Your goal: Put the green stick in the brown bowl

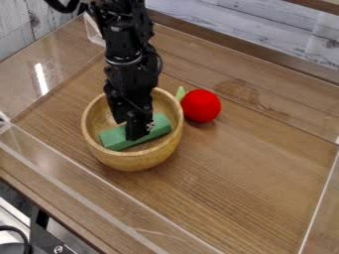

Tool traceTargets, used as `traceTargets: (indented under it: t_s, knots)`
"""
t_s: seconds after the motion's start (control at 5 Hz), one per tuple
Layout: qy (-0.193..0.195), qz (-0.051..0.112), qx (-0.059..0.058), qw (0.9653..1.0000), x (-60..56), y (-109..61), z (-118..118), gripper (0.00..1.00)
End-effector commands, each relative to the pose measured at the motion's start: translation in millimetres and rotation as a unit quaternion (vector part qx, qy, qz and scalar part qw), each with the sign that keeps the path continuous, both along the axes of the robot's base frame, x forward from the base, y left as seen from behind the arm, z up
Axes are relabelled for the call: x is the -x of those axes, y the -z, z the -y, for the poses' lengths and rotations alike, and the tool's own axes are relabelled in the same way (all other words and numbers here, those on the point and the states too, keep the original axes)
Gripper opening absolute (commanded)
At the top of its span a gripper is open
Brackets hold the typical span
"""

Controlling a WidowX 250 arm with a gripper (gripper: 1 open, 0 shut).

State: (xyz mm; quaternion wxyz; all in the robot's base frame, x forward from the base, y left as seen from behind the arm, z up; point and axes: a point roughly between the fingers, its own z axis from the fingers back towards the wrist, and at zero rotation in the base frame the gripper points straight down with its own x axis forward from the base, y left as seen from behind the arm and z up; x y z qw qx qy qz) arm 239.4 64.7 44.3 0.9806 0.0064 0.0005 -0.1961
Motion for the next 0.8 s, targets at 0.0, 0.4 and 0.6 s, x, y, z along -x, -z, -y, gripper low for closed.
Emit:
traceTargets:
  t_s: [0.0,0.4,0.6]
  knots:
    - [-0.008,0.012,0.012,0.9998,-3.3,-8.6,6,1.0]
    - [-0.036,0.006,0.035,0.9987,-3.3,-21.6,7,1.0]
    - [-0.057,0.005,0.04,0.9975,-4.8,-30.3,1,1.0]
